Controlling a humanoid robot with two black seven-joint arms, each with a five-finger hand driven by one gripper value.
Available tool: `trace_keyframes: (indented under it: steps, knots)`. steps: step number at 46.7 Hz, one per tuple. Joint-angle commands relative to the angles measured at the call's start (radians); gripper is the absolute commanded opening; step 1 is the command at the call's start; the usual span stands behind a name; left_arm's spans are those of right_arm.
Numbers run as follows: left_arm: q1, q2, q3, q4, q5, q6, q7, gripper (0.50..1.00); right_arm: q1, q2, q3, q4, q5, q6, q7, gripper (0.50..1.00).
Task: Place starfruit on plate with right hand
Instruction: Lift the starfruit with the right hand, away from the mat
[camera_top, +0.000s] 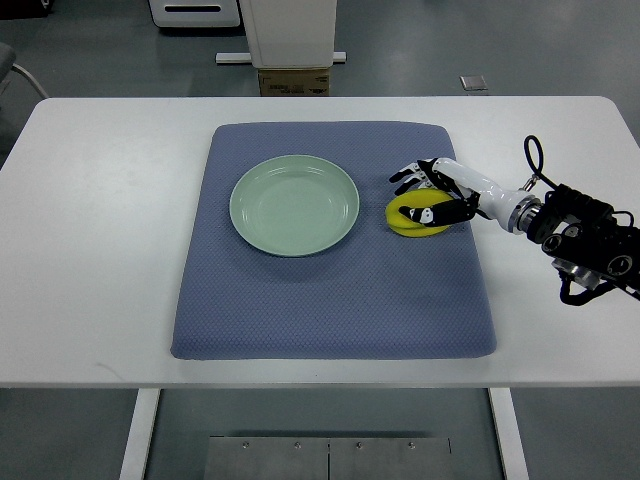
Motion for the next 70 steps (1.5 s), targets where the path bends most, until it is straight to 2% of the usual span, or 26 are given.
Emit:
trace_keyframes:
  steps: [1,24,30,36,44,62,70]
  knots:
    - [0.000,0.000,0.000,0.000,0.000,0.000,0.000,1.000,0.000,-0.001,0.001,0.001,0.000,0.000,0.002,0.500]
    - [0.000,0.000,0.000,0.000,0.000,0.000,0.000,1.000,0.064,-0.010,0.010,0.004,0.080,0.023,-0.001,0.500]
    - [0.000,0.000,0.000,0.000,0.000,0.000,0.000,1.000,0.116,-0.024,0.010,0.004,0.115,0.077,-0.003,0.500]
    - [0.000,0.000,0.000,0.000,0.000,0.000,0.000,1.000,0.170,-0.061,0.013,0.004,0.131,0.162,-0.006,0.500]
    - [0.000,0.000,0.000,0.000,0.000,0.000,0.000,1.000,0.219,-0.078,0.015,0.001,0.145,0.210,-0.010,0.500]
    - [0.000,0.000,0.000,0.000,0.000,0.000,0.000,1.000,0.218,-0.044,0.021,-0.002,0.160,0.204,-0.015,0.500]
    - [0.000,0.000,0.000,0.000,0.000,0.000,0.000,1.000,0.205,0.031,0.027,-0.019,0.204,0.190,-0.030,0.500]
